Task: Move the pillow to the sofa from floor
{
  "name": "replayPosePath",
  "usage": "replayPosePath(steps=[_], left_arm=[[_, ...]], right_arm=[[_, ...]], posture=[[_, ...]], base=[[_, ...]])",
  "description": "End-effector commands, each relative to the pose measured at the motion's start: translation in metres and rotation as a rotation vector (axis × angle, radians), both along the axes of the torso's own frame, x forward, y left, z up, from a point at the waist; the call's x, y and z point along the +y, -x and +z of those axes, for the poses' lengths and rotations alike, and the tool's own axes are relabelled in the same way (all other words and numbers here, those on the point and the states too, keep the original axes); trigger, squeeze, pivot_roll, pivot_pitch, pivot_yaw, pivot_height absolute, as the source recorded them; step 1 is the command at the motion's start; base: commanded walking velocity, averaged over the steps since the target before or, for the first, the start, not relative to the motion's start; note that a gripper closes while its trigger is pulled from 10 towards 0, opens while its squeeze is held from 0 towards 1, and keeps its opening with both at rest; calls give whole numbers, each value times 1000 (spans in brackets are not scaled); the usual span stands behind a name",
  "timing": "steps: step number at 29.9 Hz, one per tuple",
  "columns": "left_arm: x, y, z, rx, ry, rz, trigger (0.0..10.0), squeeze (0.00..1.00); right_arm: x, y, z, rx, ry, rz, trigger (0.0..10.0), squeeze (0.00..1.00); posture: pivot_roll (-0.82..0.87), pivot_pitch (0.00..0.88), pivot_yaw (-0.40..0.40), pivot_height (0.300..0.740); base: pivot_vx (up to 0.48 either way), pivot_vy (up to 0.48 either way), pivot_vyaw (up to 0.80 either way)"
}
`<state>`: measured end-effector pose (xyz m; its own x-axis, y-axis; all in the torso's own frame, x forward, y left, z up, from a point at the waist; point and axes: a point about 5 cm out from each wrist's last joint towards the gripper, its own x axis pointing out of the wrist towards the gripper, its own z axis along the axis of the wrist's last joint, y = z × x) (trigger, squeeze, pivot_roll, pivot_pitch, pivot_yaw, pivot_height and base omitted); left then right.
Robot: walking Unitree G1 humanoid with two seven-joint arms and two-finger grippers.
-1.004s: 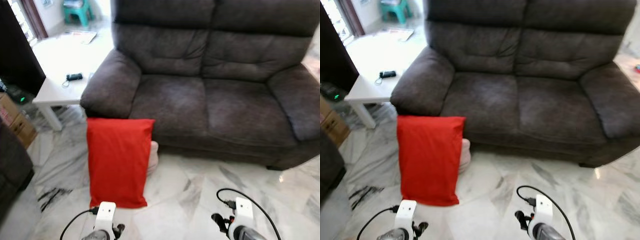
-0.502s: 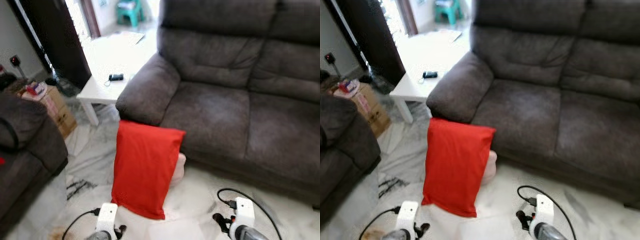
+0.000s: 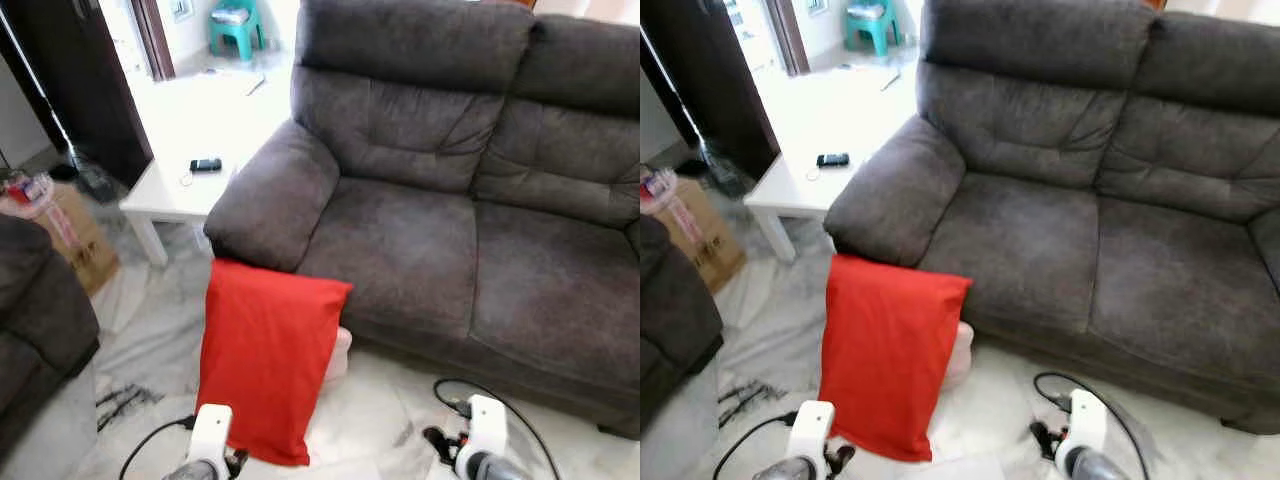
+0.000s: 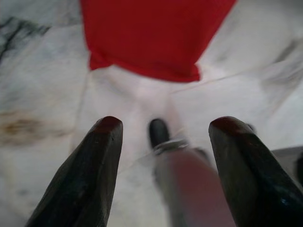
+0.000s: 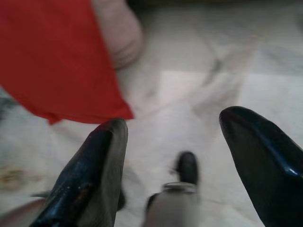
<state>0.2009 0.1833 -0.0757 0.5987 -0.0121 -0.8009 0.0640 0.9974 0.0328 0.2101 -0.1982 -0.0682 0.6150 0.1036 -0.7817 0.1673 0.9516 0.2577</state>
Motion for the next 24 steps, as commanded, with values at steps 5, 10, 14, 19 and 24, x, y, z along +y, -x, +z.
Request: replayPosePath(steps=[5, 10, 14, 19, 24], left_arm=[[-8, 0, -1, 7, 18, -9, 10000, 0], [-7, 0, -1, 7, 18, -10, 10000, 0], [-7, 0, -1, 8, 18, -10, 10000, 0], [-8, 0, -1, 10, 19, -11, 10000, 0], [-7, 0, -1, 12, 13, -22, 10000, 0]], right_arm=[[-12, 7, -2, 17, 23, -27, 10000, 0], [-12, 7, -2, 18, 26, -23, 10000, 0], [-12, 7, -2, 18, 27, -21, 10000, 0], [-12, 6, -1, 14, 40, 7, 10000, 0], [-12, 6, -1, 10, 49, 22, 10000, 0]], posture=[[-4, 75, -24, 740], [-3, 75, -24, 740], [-3, 75, -25, 740], [-3, 75, -25, 740], [-4, 74, -25, 740]], base=[[272, 0, 0], [272, 0, 0], [271, 0, 0], [267, 0, 0], [0, 0, 758]])
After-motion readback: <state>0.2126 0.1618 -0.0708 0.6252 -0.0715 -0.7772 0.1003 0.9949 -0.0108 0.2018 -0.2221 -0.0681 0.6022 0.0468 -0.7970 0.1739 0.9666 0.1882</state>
